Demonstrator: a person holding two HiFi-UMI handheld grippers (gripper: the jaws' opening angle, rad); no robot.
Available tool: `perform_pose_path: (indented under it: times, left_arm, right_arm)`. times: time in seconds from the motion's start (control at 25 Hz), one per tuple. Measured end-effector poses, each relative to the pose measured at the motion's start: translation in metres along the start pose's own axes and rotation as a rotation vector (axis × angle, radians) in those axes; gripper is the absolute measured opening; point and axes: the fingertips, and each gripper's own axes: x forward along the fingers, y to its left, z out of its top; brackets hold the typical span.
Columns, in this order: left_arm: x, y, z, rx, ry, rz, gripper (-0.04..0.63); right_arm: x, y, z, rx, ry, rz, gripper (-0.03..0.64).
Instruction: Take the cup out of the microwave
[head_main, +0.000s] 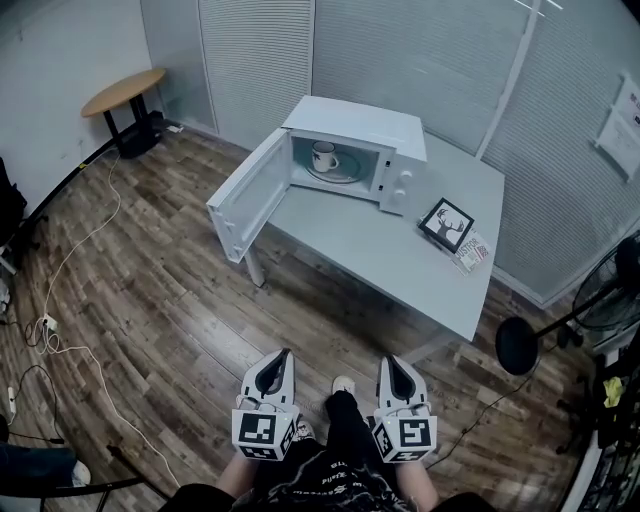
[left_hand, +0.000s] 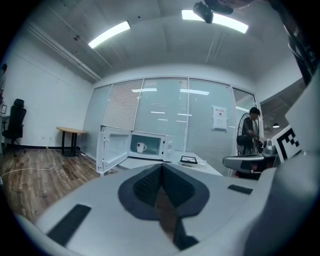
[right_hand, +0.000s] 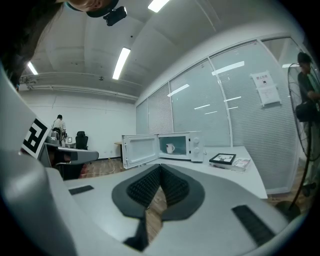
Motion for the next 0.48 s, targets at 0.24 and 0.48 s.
perform_pose_path:
  times: [0.24,0.48]
  left_arm:
    - [0.02,0.01,-0.002,0.002,0.013,0.04,0.006]
    - [0.055,0.018,0.002,-0.017,0.02,0.08,0.006]
  right_arm:
    - [0.034,-0.007,0.0,0.01,0.003,0.04,0.003]
    - [0.076,-0.023,0.004,0.004,0.02,0.083,0.003]
